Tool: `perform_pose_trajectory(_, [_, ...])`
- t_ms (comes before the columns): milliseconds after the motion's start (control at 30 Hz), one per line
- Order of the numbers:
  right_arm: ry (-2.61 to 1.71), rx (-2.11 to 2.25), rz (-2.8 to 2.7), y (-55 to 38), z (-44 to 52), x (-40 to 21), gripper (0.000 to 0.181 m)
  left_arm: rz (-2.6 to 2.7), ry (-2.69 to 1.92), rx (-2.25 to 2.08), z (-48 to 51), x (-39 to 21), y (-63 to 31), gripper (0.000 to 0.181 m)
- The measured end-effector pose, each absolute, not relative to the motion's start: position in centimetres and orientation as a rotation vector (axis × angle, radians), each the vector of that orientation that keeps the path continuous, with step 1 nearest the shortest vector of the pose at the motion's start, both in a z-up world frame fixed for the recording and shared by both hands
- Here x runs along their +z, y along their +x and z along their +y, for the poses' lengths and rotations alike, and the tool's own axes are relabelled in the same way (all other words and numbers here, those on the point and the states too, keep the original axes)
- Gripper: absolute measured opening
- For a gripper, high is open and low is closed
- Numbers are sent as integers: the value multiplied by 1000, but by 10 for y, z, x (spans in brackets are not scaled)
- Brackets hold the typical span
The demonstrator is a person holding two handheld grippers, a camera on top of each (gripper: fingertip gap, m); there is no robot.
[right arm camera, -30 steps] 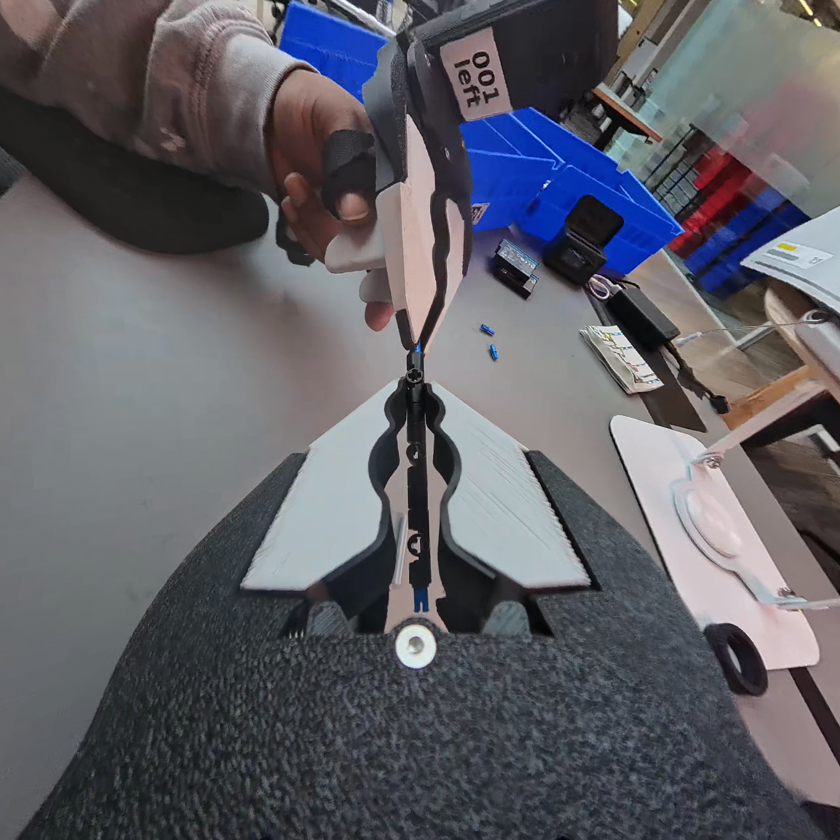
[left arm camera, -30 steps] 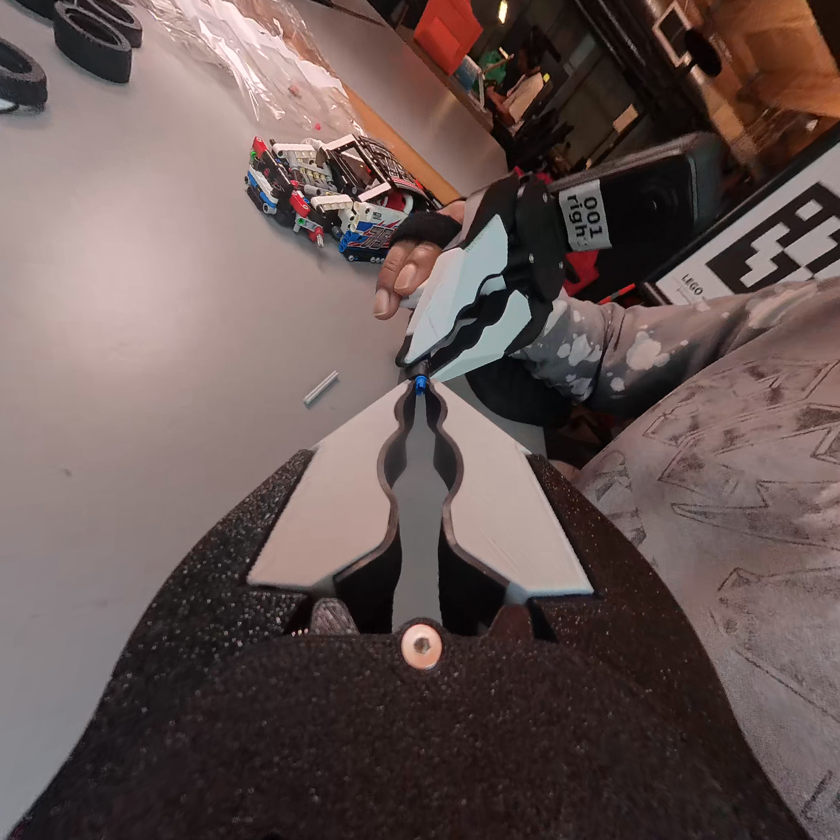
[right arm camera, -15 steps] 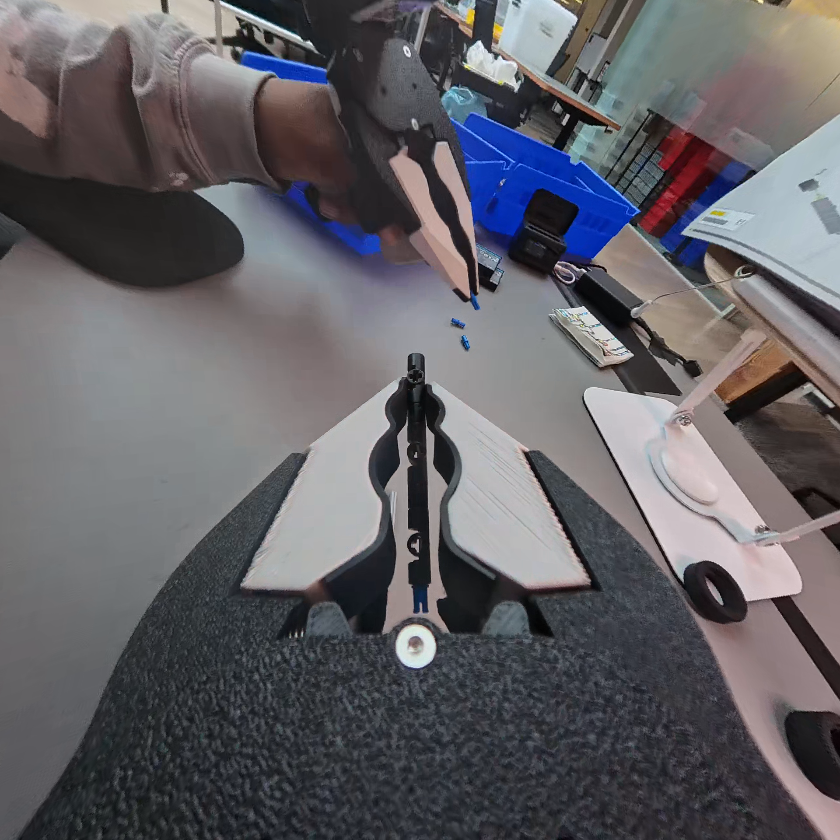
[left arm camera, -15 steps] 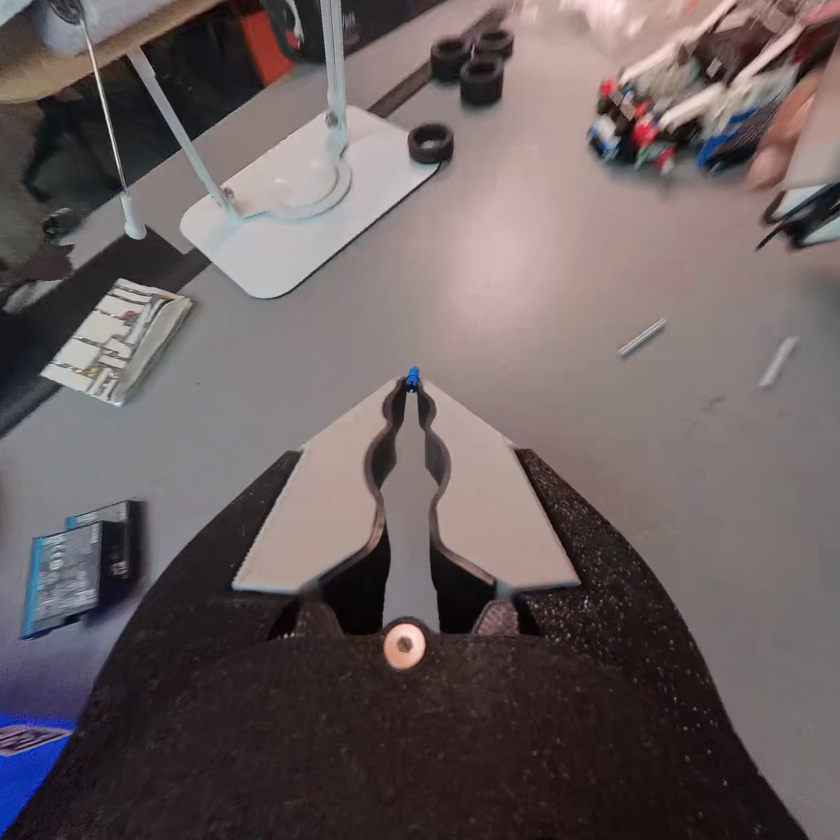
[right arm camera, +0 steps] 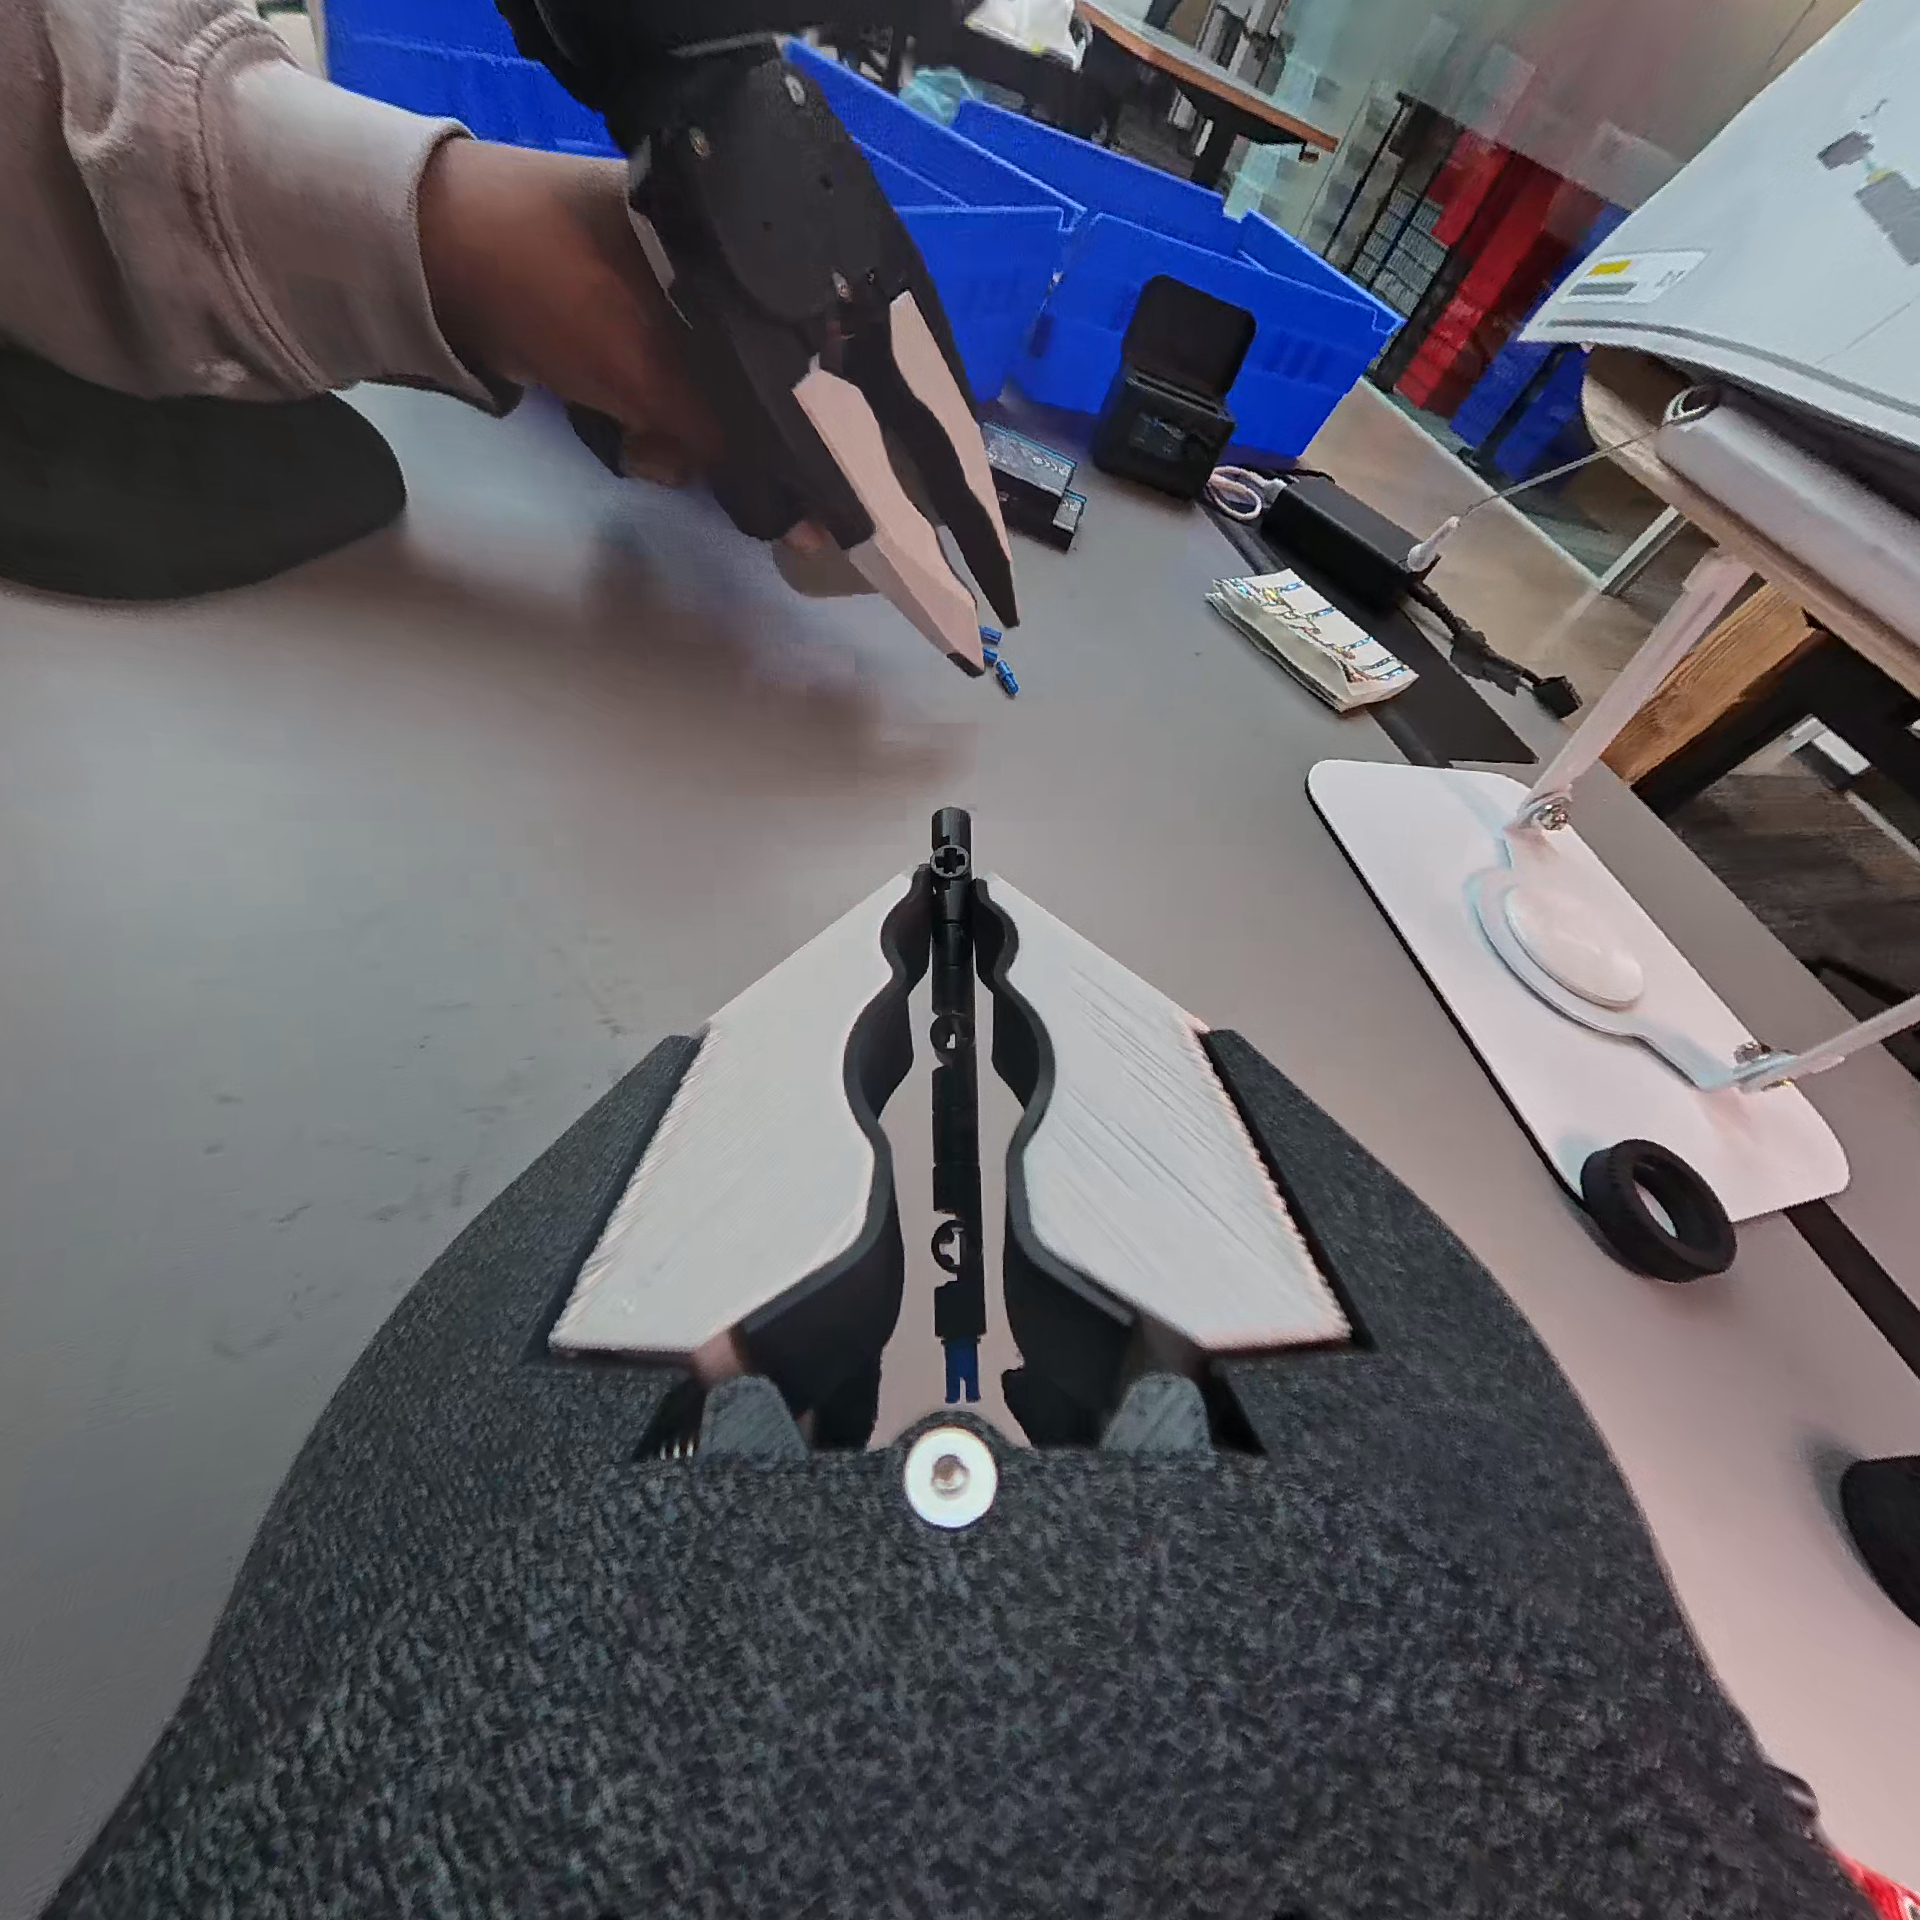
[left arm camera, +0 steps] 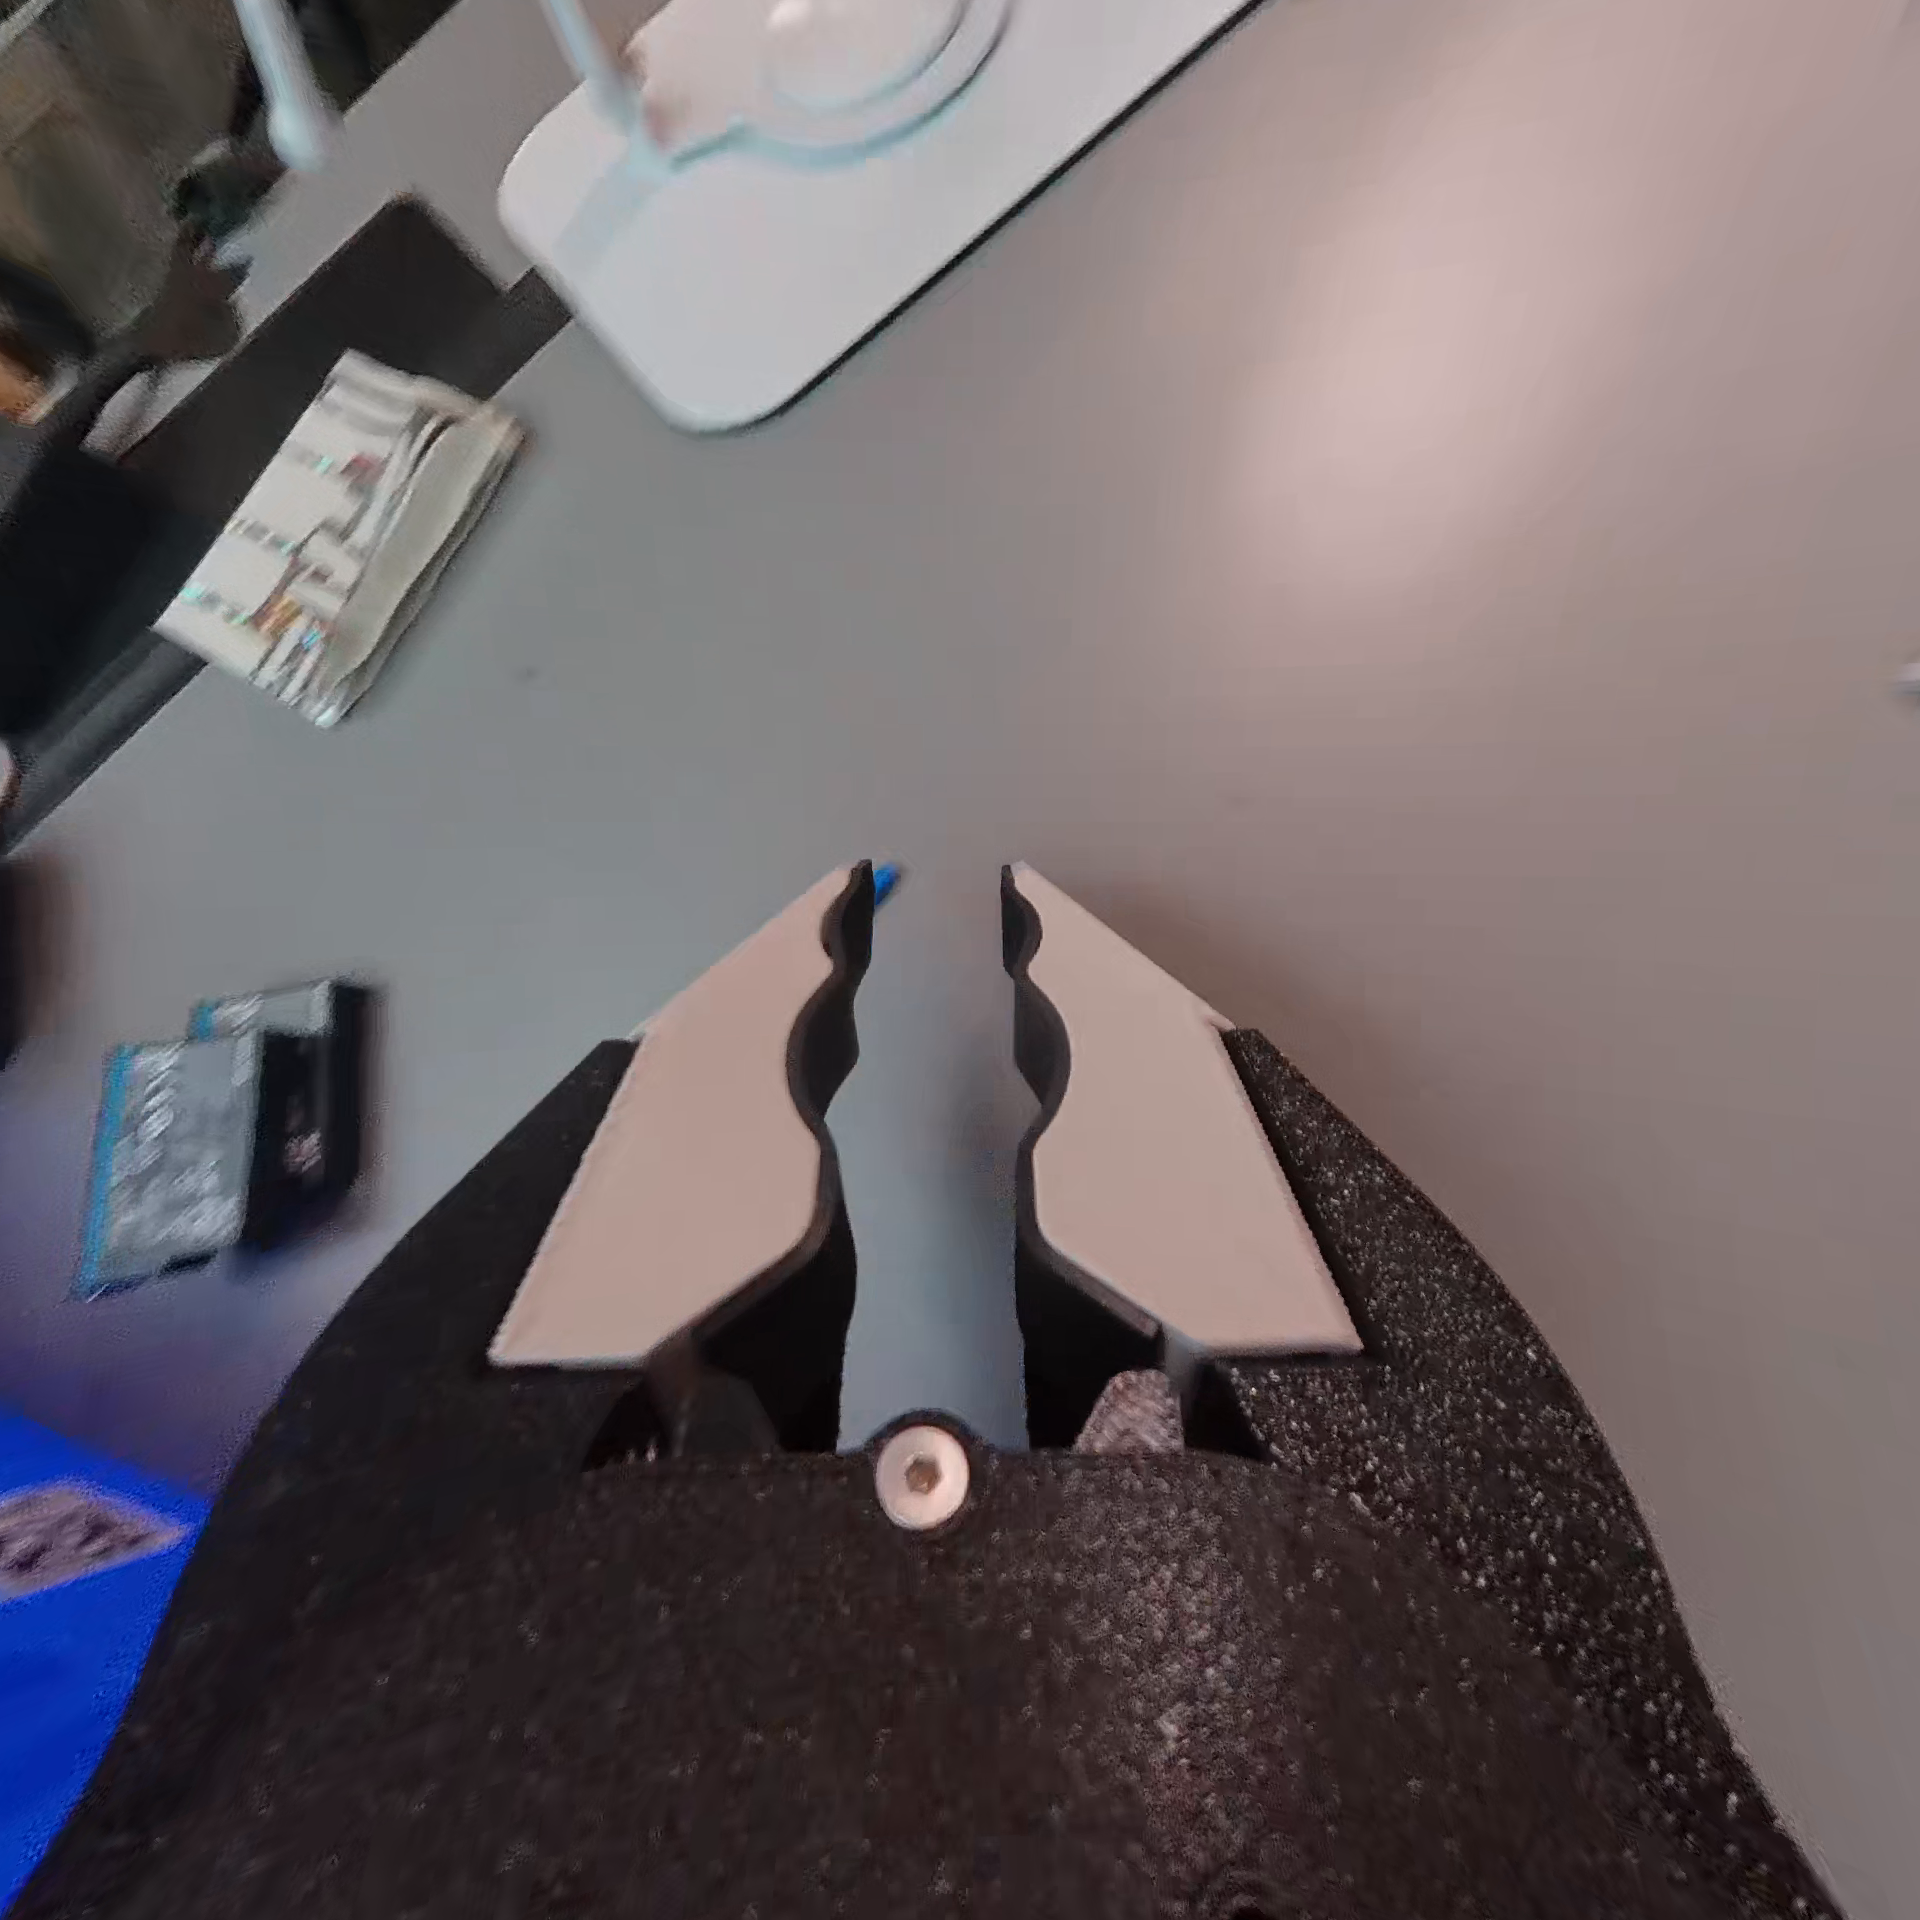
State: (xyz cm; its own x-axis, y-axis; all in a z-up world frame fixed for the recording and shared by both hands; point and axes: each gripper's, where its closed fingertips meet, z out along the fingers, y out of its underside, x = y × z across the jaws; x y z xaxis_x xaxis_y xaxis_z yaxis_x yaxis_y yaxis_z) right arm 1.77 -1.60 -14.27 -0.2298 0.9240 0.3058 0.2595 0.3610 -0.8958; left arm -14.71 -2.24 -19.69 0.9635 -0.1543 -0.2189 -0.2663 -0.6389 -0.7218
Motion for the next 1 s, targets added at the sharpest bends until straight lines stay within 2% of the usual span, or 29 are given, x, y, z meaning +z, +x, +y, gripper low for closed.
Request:
perform_pose_trajectory(33, [-1043,907,-1706,17,-17,-141,7,354,-2205,6,-23,-187,-118,24])
perform_pose_trajectory(167, [-906,763,-1729,13,-25,-139,7,365,-1990,-733,-42,-150,-23,29])
perform_pose_trajectory(300, [-794,669,-1780,7,-42,-143,7,295,-1947,-1046,-48,-143,6,32])
perform_pose_trajectory(467, [-783,725,-1815,6,-56,-145,7,397,-1929,-1017,-54,-140,12,10])
perform_pose_trajectory(800, [-1058,1352,-1822,20,-82,-132,8,572,-1864,-1061,-78,-130,26,9])
perform_pose_trajectory(933, [-1103,1449,-1798,21,-82,-126,8,602,-1837,-997,-79,-122,25,6])
perform_pose_trajectory(1000, [-1100,1424,-1795,22,-77,-126,16,583,-1813,-1016,-80,-117,22,6])
